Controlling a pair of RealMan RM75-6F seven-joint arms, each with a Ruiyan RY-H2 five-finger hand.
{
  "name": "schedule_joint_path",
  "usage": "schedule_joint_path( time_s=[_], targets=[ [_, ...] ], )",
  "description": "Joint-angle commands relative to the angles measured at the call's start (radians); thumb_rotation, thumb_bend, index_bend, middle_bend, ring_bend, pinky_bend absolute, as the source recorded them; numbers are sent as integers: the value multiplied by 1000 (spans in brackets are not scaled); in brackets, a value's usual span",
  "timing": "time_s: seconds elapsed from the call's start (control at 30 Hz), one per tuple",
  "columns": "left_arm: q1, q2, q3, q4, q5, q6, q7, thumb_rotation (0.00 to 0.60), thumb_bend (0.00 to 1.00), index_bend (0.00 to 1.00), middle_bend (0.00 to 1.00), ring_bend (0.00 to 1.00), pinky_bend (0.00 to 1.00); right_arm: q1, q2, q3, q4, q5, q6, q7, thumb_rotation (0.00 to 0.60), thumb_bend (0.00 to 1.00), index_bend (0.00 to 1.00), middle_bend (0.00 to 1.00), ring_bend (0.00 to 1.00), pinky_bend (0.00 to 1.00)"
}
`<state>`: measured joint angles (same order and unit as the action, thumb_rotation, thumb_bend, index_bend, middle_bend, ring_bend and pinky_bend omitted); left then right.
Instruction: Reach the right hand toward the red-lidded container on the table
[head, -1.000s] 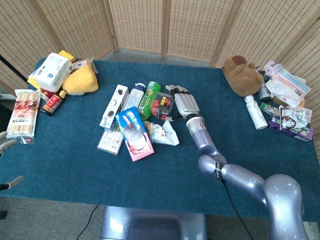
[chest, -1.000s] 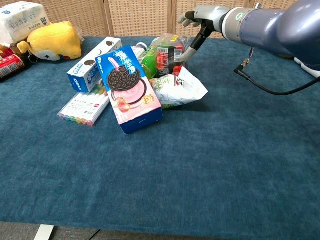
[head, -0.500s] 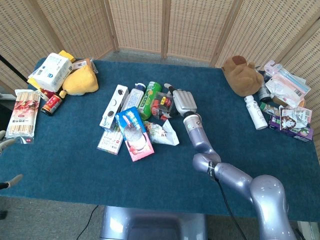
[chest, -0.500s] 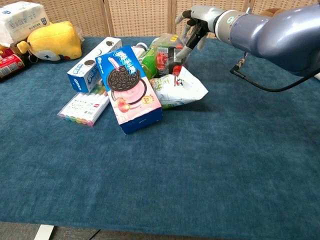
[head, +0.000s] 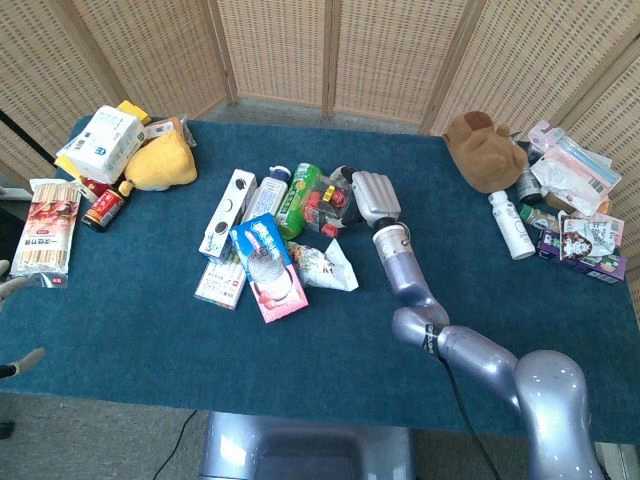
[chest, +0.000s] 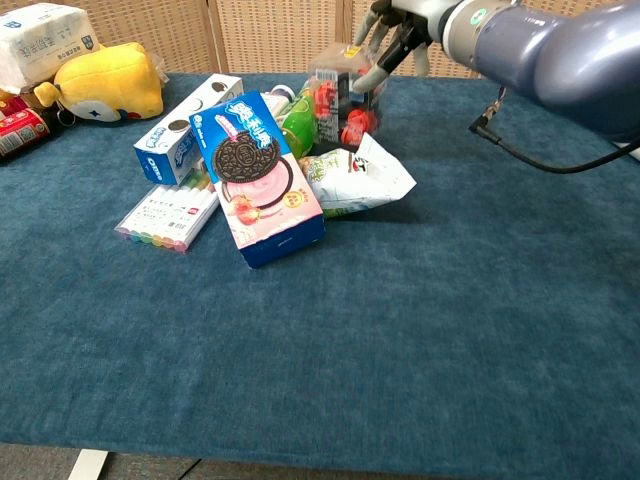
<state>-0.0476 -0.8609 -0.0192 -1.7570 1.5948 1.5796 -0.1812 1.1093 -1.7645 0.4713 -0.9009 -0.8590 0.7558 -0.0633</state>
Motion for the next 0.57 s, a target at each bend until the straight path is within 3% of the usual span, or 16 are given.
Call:
schedule_joint_path(
  time_s=[0.03, 0.33, 0.57],
  targets=[
    [0, 1, 1, 0, 2, -1, -3, 600, 0, 187, 0, 0, 0, -29, 74, 21, -97, 6, 45, -28, 600, 146, 421, 719, 647, 769],
    [-4, 7, 2, 1, 13, -4, -30, 600, 0, 187, 0, 0, 0, -83, 267, 71, -373, 83, 146, -141, 600, 149, 421, 719, 647, 770],
    [-11, 8, 3, 4, 17, -15, -43, 600, 0, 187, 0, 0, 0, -101, 375, 96, -511, 150, 192, -202, 600, 149, 422, 719, 646, 770]
  ],
)
